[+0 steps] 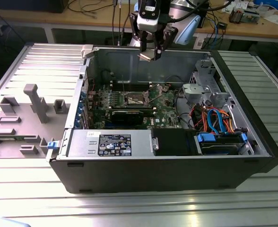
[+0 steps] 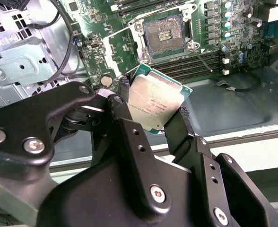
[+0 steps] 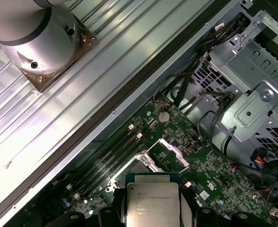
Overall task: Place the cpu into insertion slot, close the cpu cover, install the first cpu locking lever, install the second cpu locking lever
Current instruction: 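Place the cpu into insertion slot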
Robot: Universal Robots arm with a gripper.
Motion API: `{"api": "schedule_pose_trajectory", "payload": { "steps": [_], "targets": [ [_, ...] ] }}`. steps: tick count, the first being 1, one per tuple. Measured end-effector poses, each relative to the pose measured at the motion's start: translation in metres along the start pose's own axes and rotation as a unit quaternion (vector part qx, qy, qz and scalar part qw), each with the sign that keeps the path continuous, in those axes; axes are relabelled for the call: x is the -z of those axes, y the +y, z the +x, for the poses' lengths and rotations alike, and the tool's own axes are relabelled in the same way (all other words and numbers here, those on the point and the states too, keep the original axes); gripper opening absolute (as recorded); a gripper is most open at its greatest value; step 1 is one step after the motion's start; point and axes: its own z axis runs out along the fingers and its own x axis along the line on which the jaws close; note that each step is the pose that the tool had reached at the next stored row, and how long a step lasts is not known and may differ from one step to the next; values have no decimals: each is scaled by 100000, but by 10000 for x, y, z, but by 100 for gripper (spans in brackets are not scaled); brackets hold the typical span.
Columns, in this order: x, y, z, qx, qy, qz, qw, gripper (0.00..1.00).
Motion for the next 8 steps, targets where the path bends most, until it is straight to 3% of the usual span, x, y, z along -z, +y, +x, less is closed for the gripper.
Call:
{"api": "schedule_pose_trajectory", "payload": {
  "steps": [8],
  "targets": [
    [0,-3,3,-852,-73,-22,99996,54]
  ]
}}
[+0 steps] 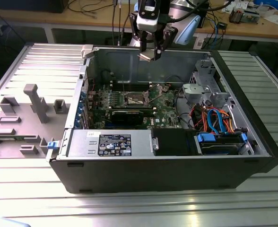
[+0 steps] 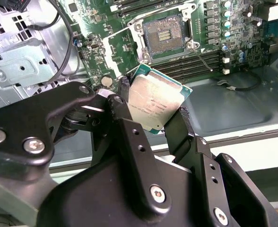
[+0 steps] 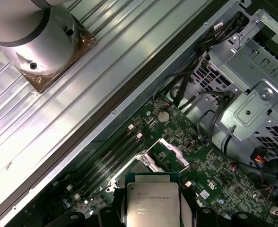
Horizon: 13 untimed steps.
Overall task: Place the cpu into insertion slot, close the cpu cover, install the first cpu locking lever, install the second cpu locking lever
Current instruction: 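Place the cpu into insertion slot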
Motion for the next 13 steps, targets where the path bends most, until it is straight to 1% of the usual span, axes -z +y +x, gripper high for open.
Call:
{"api": "schedule_pose_trajectory", "payload": {
  "steps": [5,10,13],
  "targets": [
    [-1,-3,4,-1516,-132,-23,99988,54],
    [-1,-9,9,-2237,-194,-39,99975,54],
    [-1,-9,9,-2334,-203,-39,99973,54]
  ]
}}
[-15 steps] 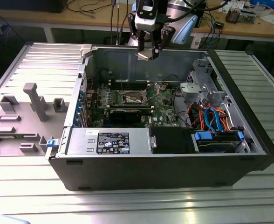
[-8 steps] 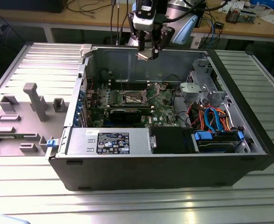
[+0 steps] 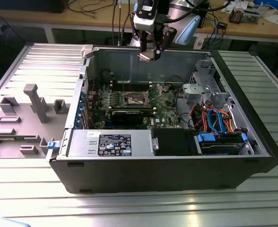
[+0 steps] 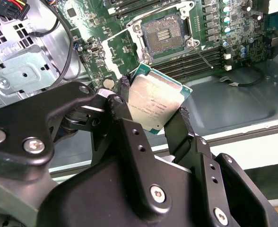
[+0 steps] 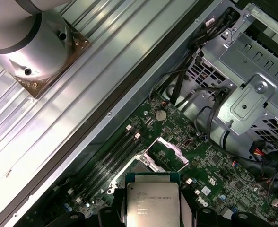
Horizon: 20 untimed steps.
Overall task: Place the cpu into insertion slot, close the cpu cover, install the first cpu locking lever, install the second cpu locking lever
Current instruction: 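Place the cpu into insertion slot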
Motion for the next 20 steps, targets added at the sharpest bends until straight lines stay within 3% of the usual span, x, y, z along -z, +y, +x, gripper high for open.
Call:
{"api": "schedule_pose_trajectory", "payload": {
  "steps": [9,15,20],
  "targets": [
    [0,0,0,-186,-16,-6,100000,54],
    [-9,-1,0,-3450,-290,-65,99940,54],
    [-15,-2,0,-5017,-421,-84,99873,54]
  ]
}}
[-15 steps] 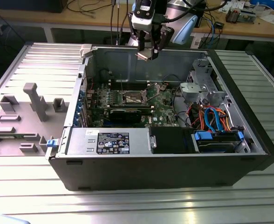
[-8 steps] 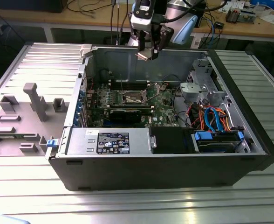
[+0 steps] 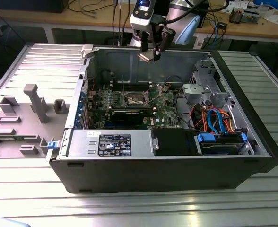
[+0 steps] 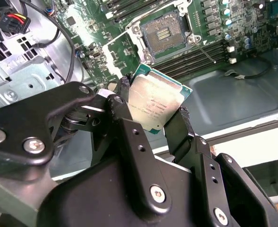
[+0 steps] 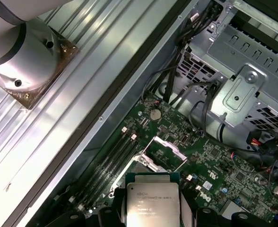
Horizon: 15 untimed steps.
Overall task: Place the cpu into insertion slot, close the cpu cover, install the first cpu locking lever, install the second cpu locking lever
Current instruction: 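Place the cpu into insertion slot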
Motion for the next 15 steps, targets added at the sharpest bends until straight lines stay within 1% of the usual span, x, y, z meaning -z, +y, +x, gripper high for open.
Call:
{"api": "schedule_pose_trajectory", "payload": {
  "steps": [6,7,9,13,15],
  "targets": [
    [-7,-1,0,-2423,-200,-44,99970,54],
    [-9,-1,0,-2900,-225,-31,99958,54],
    [-11,-4,2,-3718,-195,112,99931,54],
    [-11,-33,24,-4026,-167,142,99919,54],
    [-10,-34,24,-4024,-169,151,99919,54]
  ]
}}
